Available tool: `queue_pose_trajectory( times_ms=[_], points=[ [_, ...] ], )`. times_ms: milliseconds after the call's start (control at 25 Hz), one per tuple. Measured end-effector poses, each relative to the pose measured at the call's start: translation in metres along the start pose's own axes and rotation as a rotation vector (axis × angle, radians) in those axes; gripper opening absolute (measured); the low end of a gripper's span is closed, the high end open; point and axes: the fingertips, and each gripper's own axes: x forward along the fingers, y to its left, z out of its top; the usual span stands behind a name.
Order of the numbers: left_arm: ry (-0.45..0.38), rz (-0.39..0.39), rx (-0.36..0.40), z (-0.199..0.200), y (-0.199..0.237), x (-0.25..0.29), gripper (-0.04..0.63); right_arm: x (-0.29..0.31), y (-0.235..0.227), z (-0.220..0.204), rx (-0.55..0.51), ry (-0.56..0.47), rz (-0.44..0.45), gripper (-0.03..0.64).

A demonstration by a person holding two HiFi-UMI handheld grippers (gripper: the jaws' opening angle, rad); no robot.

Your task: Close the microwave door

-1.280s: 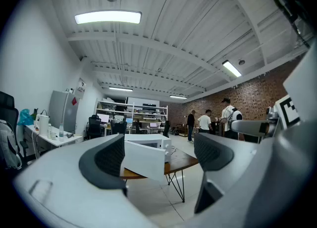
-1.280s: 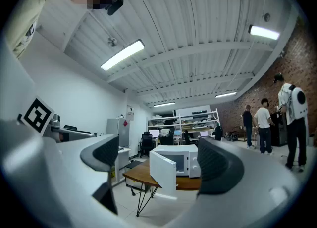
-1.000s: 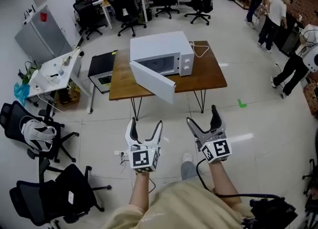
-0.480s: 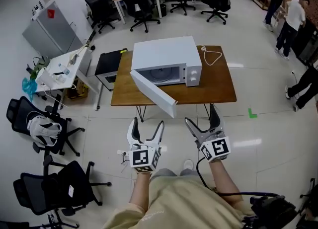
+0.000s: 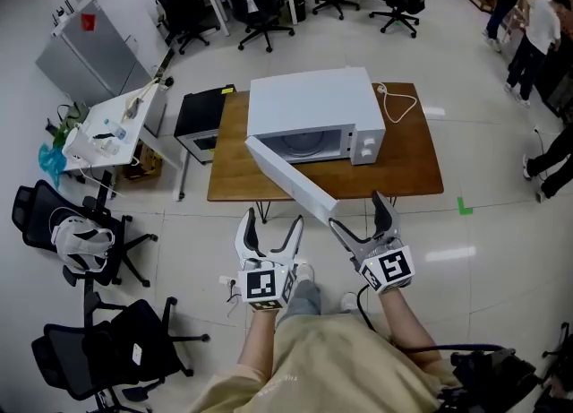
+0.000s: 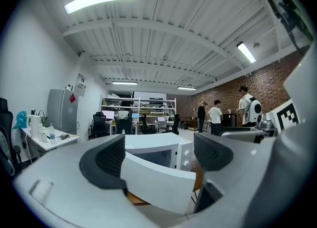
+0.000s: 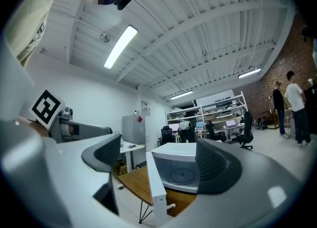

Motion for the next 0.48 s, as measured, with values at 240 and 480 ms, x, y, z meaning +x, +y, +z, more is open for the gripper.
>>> queue_pose_trajectory(
  times_ms=[240,480],
  points=[
    [-0.035,-0.066,-0.025,0.020,0.125,0.048,0.437,0.123,0.049,-0.017,-0.061,0.101,-0.008,0.428],
    [-0.040,-0.137,-0.072,0.013,0.185,0.101,0.437,0.183,0.053,-0.085,-0.096,0.363,0.049,0.415]
  ],
)
